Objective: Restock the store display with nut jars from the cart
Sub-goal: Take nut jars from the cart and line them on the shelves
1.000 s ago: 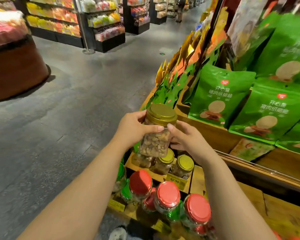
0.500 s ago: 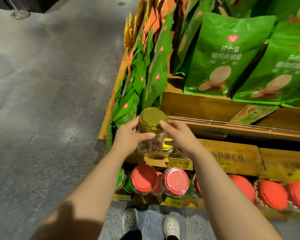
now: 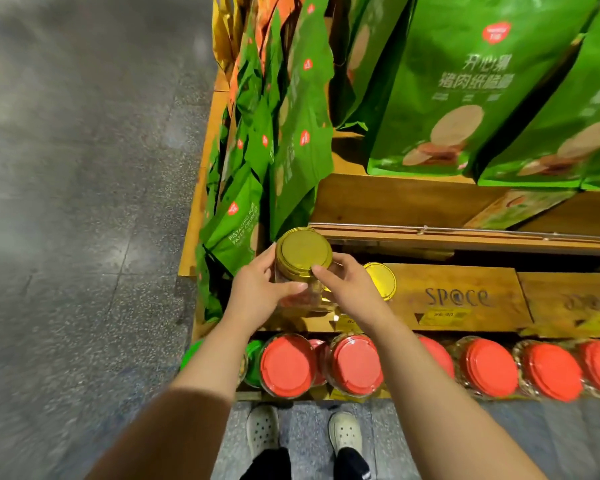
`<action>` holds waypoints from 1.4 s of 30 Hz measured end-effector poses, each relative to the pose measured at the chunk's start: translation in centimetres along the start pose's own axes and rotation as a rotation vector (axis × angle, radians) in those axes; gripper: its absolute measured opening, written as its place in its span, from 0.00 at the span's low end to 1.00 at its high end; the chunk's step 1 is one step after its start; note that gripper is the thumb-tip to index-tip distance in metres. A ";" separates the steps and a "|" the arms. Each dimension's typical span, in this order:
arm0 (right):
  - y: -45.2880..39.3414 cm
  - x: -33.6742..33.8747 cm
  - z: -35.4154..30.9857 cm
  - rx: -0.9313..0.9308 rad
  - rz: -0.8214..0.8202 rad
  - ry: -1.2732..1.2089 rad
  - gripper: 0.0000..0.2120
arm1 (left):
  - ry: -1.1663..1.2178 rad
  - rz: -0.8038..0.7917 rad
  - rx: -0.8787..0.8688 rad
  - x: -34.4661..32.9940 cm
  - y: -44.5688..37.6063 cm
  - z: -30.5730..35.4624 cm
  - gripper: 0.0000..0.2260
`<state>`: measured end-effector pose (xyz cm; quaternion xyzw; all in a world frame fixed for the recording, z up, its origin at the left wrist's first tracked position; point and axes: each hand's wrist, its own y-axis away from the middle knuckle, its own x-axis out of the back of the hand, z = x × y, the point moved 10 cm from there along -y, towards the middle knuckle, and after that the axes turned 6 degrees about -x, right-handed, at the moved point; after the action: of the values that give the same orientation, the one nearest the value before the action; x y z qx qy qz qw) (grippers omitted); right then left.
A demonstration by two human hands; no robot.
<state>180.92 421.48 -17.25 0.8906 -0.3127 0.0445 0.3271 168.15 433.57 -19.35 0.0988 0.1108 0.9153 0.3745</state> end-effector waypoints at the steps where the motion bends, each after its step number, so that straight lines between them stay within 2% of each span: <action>1: -0.1 0.1 0.2 -0.002 0.008 0.009 0.30 | -0.020 -0.007 0.006 -0.1 -0.1 -0.1 0.42; 11: -0.7 0.1 1.6 -0.042 0.004 0.004 0.28 | -0.285 -0.040 -0.037 -0.2 -0.4 0.2 0.44; 16: -0.3 0.5 1.5 -0.039 0.003 0.032 0.40 | -0.401 -0.037 -0.027 -0.1 0.3 1.7 0.41; 20: 0.5 0.2 0.8 -0.008 -0.025 0.113 0.39 | -0.562 -0.062 0.002 -0.2 1.0 3.4 0.38; 24: 2.2 1.7 0.3 -0.034 0.043 0.172 0.36 | -0.733 -0.117 -0.007 -0.6 2.4 6.2 0.39; 32: 7.5 7.7 -2.5 0.000 0.173 0.312 0.30 | -0.987 -0.147 -0.219 -2.3 4.9 16.0 0.41; 37: 12.2 12.2 -3.1 0.006 0.250 0.349 0.28 | -1.088 -0.238 -0.410 -8.2 7.7 21.1 0.37; 42: 17.8 18.9 -0.4 -0.030 0.348 0.332 0.28 | -1.117 -0.339 -0.549 -16.2 11.8 24.2 0.34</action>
<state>185.66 401.29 -1.69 0.7989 -0.4042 0.2412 0.3744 178.05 417.07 5.42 0.4420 -0.3252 0.6490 0.5270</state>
